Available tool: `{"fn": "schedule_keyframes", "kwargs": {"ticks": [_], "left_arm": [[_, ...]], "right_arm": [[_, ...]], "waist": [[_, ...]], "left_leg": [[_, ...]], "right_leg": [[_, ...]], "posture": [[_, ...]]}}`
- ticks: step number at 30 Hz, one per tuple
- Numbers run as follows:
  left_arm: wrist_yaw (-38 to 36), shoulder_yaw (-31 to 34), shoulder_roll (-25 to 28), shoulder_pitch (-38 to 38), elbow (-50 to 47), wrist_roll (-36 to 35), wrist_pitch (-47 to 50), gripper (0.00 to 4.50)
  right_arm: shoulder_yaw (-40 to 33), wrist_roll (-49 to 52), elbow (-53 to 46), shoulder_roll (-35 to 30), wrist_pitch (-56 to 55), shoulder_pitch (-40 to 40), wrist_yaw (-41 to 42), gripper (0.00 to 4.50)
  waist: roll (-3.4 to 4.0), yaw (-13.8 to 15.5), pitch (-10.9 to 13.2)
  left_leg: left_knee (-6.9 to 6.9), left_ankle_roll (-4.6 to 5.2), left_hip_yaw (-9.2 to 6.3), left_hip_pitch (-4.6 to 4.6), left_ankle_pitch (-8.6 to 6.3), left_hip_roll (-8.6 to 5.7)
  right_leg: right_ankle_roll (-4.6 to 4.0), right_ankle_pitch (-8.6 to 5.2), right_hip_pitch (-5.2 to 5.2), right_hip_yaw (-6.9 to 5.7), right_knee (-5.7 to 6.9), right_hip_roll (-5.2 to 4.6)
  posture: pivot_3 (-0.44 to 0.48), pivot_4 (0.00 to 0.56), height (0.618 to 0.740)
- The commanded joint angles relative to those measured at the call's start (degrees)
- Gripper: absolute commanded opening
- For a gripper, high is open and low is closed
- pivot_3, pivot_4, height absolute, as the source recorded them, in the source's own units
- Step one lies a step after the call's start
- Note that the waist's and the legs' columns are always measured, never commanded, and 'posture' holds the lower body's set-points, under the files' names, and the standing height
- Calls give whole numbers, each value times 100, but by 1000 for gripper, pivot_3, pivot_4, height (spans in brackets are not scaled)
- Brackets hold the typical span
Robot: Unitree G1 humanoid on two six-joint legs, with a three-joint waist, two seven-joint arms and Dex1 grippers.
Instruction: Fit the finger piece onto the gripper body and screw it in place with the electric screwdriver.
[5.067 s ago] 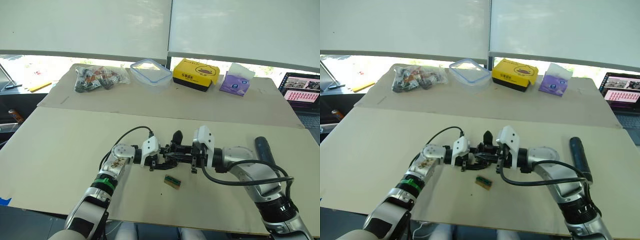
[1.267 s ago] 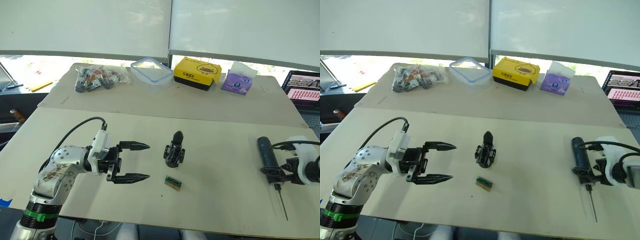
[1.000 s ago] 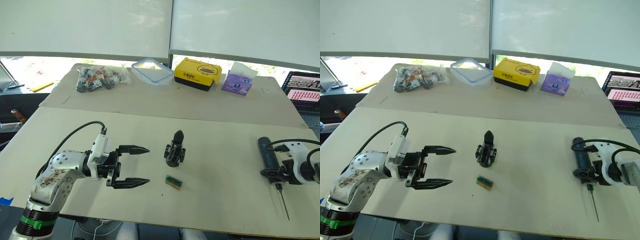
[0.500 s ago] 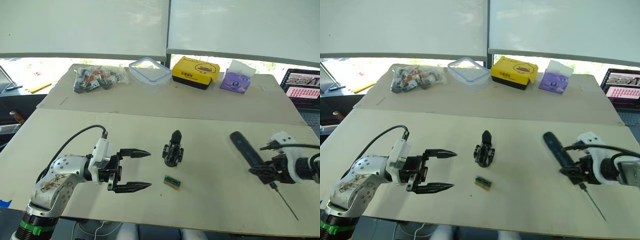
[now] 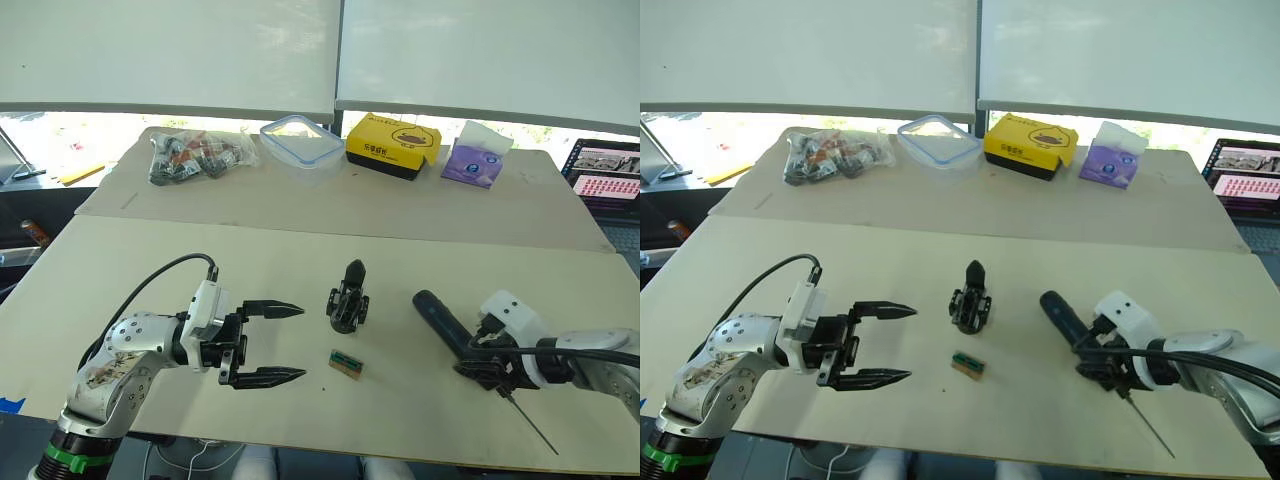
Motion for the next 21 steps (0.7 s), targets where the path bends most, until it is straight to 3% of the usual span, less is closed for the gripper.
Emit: {"fn": "schedule_keyframes", "kwargs": {"ticks": [1, 8, 21], "left_arm": [[28, 61, 37, 15, -126, 8, -94, 4500], [74, -9, -43, -50, -39, 43, -118, 4500], [176, -70, -101, 109, -220, 115, -173, 4500]], "right_arm": [[43, 12, -38, -370, 33, -234, 294, 4485], [884, -19, 122, -1063, 439, -1120, 807, 4485], [3052, -989, 759, -1149, 689, -2658, 1222, 4485]], "waist": [[0, 6, 0], [0, 3, 0], [0, 6, 0]], "left_leg": [[0, 0, 1, 0, 0, 0], [-1, 0, 1, 0, 0, 1], [-1, 0, 5, -10, 0, 1]], "right_leg": [[0, 0, 0, 0, 0, 0], [-1, 0, -7, 0, 0, -1], [-2, 1, -27, 2, 8, -1]], "posture": [[0, 150, 740], [0, 150, 740], [0, 150, 740]]}}
